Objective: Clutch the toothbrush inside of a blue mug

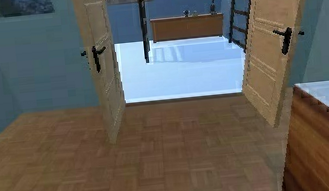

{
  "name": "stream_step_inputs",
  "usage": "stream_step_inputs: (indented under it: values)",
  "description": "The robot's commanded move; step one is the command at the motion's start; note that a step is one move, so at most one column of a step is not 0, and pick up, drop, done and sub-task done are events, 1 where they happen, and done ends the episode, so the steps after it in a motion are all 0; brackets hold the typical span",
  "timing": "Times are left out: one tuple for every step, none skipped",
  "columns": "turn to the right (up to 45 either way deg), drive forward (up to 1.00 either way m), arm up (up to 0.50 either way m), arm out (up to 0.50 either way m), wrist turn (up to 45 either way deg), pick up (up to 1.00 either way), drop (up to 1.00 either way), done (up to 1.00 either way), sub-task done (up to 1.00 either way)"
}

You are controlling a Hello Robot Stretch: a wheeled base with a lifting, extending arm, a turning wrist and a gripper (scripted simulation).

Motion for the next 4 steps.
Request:
stream_step_inputs:
  values:
    - [0.0, 0.00, 0.00, 0.00, 45.0, 0.00, 0.00, 0.00, 0.00]
    - [0.0, 0.00, 0.00, 0.00, 6.0, 0.00, 0.00, 0.00, 0.00]
    - [0.0, 0.00, -0.06, 0.00, 0.0, 0.00, 0.00, 0.00, 0.00]
    - [0.0, 0.00, 0.00, 0.00, 0.0, 1.00, 0.00, 0.00, 0.00]
